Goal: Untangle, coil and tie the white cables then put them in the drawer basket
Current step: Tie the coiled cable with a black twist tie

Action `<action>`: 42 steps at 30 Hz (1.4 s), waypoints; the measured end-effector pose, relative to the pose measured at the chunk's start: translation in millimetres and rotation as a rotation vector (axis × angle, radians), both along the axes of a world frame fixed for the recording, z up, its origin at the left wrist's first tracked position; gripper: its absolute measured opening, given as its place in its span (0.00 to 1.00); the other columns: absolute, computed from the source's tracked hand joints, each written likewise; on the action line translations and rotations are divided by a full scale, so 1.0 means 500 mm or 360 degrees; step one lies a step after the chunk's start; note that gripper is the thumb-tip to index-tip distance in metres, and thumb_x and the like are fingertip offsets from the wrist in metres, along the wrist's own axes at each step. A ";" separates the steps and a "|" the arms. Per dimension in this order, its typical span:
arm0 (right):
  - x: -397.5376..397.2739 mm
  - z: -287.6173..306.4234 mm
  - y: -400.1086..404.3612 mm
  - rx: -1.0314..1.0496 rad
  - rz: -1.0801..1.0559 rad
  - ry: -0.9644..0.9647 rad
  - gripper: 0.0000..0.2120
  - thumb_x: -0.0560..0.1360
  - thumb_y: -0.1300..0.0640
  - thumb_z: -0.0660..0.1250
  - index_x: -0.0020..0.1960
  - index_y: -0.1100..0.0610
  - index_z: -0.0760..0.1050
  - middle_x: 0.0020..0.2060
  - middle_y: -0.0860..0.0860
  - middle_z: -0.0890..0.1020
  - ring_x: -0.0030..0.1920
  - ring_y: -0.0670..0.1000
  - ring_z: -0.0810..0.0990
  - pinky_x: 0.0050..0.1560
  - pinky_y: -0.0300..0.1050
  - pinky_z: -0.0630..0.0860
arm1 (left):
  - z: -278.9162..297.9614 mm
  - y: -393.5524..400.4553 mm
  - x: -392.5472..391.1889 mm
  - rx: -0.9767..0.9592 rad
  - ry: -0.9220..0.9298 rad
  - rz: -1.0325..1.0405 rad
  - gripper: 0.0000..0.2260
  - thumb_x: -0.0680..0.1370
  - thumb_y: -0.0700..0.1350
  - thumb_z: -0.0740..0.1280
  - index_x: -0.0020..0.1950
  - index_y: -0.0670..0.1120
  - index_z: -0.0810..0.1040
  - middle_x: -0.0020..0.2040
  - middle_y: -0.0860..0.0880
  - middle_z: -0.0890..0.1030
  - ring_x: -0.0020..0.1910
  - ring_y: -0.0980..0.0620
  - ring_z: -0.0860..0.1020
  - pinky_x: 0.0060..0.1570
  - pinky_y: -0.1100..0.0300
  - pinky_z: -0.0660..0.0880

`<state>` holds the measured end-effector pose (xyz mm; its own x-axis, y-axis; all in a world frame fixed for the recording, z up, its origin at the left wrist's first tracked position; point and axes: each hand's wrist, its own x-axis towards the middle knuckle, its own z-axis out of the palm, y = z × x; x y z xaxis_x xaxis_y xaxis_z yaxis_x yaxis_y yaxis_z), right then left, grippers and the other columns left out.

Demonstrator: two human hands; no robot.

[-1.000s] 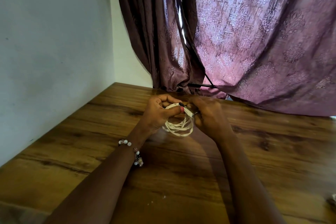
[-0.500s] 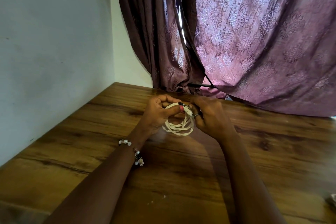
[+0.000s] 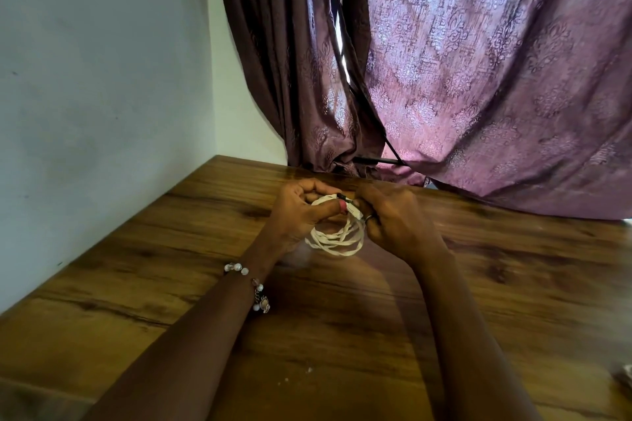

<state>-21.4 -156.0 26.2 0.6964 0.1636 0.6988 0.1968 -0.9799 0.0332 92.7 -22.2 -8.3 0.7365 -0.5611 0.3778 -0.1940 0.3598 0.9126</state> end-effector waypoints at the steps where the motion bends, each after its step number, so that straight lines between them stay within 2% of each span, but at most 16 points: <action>1: -0.001 0.002 0.002 0.0013 0.0010 -0.0001 0.14 0.71 0.54 0.56 0.41 0.63 0.75 0.33 0.58 0.78 0.31 0.60 0.76 0.28 0.50 0.73 | 0.001 0.000 -0.002 -0.0003 0.0006 -0.0004 0.08 0.66 0.34 0.76 0.43 0.41 0.81 0.39 0.39 0.84 0.36 0.42 0.82 0.47 0.38 0.78; 8: -0.003 0.005 0.003 0.0045 0.0008 0.0009 0.14 0.68 0.57 0.54 0.41 0.63 0.76 0.33 0.58 0.79 0.30 0.60 0.76 0.28 0.51 0.73 | 0.003 0.004 -0.002 -0.0018 0.0004 -0.0046 0.14 0.62 0.40 0.78 0.45 0.41 0.82 0.43 0.35 0.83 0.43 0.35 0.82 0.50 0.34 0.76; 10: -0.005 0.006 0.005 0.0057 0.0019 -0.0001 0.14 0.68 0.57 0.55 0.42 0.63 0.76 0.33 0.58 0.79 0.30 0.59 0.77 0.28 0.48 0.72 | 0.002 0.003 -0.002 -0.0013 -0.0029 -0.0071 0.13 0.63 0.38 0.77 0.46 0.40 0.82 0.43 0.37 0.84 0.43 0.37 0.82 0.49 0.38 0.78; 12: -0.004 0.005 0.005 0.0059 0.0025 0.0000 0.13 0.68 0.58 0.56 0.42 0.63 0.76 0.33 0.58 0.79 0.31 0.59 0.77 0.28 0.47 0.72 | 0.004 0.002 -0.006 -0.0008 -0.0084 -0.0087 0.12 0.66 0.33 0.75 0.48 0.40 0.82 0.42 0.41 0.85 0.41 0.43 0.83 0.44 0.49 0.82; 14: -0.001 0.003 0.003 0.0064 0.0020 -0.0002 0.12 0.68 0.58 0.56 0.43 0.62 0.76 0.34 0.57 0.79 0.31 0.59 0.77 0.28 0.48 0.73 | 0.003 0.001 -0.008 -0.0020 -0.0118 -0.0096 0.12 0.68 0.30 0.73 0.50 0.39 0.81 0.42 0.41 0.85 0.41 0.44 0.83 0.43 0.53 0.82; 19: -0.003 0.003 0.004 0.0139 0.0098 -0.0064 0.13 0.68 0.58 0.56 0.42 0.63 0.77 0.33 0.56 0.80 0.31 0.56 0.77 0.30 0.44 0.71 | 0.001 0.001 -0.003 -0.0019 -0.0128 -0.0101 0.12 0.68 0.29 0.73 0.49 0.39 0.82 0.44 0.39 0.84 0.42 0.42 0.82 0.44 0.50 0.82; 24: 0.003 0.002 0.009 0.0158 0.0111 -0.0123 0.15 0.66 0.57 0.55 0.39 0.64 0.78 0.32 0.56 0.80 0.30 0.56 0.77 0.32 0.40 0.64 | -0.001 0.001 0.000 -0.0014 -0.0103 -0.0108 0.12 0.68 0.28 0.73 0.48 0.41 0.83 0.43 0.39 0.84 0.40 0.44 0.83 0.43 0.53 0.82; 28: 0.011 -0.006 0.006 0.0185 0.0087 -0.0116 0.15 0.67 0.56 0.55 0.37 0.63 0.78 0.31 0.55 0.81 0.30 0.56 0.78 0.30 0.42 0.70 | -0.002 0.001 -0.002 0.0052 -0.0186 -0.0117 0.13 0.68 0.29 0.74 0.52 0.37 0.82 0.45 0.39 0.84 0.44 0.45 0.83 0.45 0.54 0.81; 32: 0.015 -0.009 -0.004 0.0309 0.0073 -0.0140 0.07 0.71 0.62 0.65 0.36 0.61 0.78 0.30 0.52 0.80 0.30 0.46 0.74 0.31 0.33 0.61 | -0.001 0.000 -0.010 0.0038 -0.0173 -0.0123 0.14 0.68 0.30 0.74 0.54 0.34 0.81 0.47 0.37 0.84 0.45 0.42 0.82 0.47 0.50 0.81; 34: 0.014 -0.010 -0.005 0.0459 0.0111 -0.0121 0.04 0.70 0.63 0.68 0.38 0.62 0.81 0.31 0.50 0.81 0.34 0.42 0.75 0.33 0.27 0.64 | 0.002 0.002 -0.013 0.0025 -0.0142 -0.0129 0.14 0.68 0.29 0.74 0.52 0.36 0.81 0.46 0.36 0.84 0.43 0.43 0.82 0.45 0.52 0.82; 36: 0.014 -0.009 -0.001 0.0838 0.0200 -0.0076 0.03 0.70 0.65 0.70 0.41 0.61 0.83 0.34 0.48 0.82 0.37 0.41 0.78 0.38 0.26 0.70 | 0.006 0.004 -0.012 0.0007 -0.0104 -0.0121 0.13 0.68 0.29 0.73 0.51 0.37 0.81 0.45 0.36 0.83 0.41 0.43 0.82 0.42 0.54 0.82; 39: 0.011 -0.012 0.005 0.1669 0.0394 0.0060 0.08 0.69 0.70 0.71 0.44 0.59 0.82 0.36 0.50 0.84 0.38 0.45 0.81 0.42 0.40 0.79 | 0.008 0.004 -0.011 -0.0002 -0.0094 -0.0131 0.13 0.67 0.29 0.74 0.51 0.38 0.82 0.45 0.34 0.83 0.41 0.41 0.82 0.44 0.49 0.81; 40: 0.009 -0.015 0.004 0.1843 0.0433 0.0093 0.08 0.69 0.71 0.71 0.44 0.60 0.81 0.36 0.52 0.84 0.38 0.48 0.82 0.42 0.43 0.80 | 0.008 0.004 -0.011 0.0007 -0.0119 -0.0138 0.13 0.67 0.29 0.74 0.50 0.38 0.81 0.46 0.33 0.83 0.42 0.40 0.81 0.46 0.47 0.80; 42: 0.009 -0.021 0.000 0.1961 0.0429 0.0127 0.07 0.69 0.70 0.71 0.44 0.62 0.82 0.36 0.54 0.85 0.38 0.51 0.82 0.40 0.45 0.81 | 0.009 0.005 -0.013 0.0032 -0.0179 -0.0129 0.13 0.67 0.30 0.74 0.50 0.38 0.81 0.46 0.33 0.82 0.43 0.41 0.80 0.46 0.50 0.80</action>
